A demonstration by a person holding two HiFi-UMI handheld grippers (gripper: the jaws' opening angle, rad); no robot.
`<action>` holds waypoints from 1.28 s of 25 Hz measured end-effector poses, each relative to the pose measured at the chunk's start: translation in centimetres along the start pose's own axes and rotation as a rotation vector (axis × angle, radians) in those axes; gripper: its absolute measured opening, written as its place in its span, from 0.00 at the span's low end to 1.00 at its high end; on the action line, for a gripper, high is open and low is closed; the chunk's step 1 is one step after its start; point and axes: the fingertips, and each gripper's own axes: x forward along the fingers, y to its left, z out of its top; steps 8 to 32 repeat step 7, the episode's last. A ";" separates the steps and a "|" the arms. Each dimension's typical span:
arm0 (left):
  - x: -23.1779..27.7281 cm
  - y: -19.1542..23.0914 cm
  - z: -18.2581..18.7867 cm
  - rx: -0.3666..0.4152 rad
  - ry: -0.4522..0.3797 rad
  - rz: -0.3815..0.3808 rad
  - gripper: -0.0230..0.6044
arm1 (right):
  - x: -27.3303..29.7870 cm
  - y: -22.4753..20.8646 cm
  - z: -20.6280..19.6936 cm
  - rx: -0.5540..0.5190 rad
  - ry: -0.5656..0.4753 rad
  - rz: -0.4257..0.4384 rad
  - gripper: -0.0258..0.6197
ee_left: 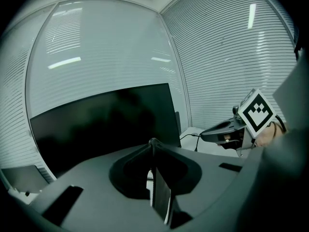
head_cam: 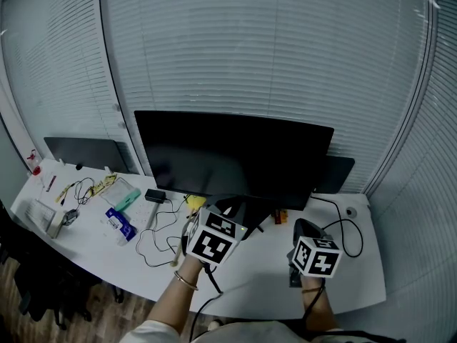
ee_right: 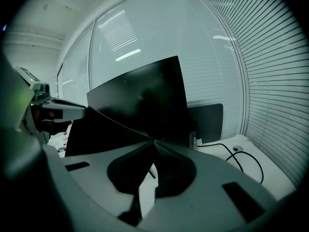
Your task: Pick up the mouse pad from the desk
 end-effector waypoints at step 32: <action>-0.4 -0.3 0.4 0.006 -0.004 0.001 0.10 | -0.4 -0.2 0.0 0.001 -0.001 -0.004 0.09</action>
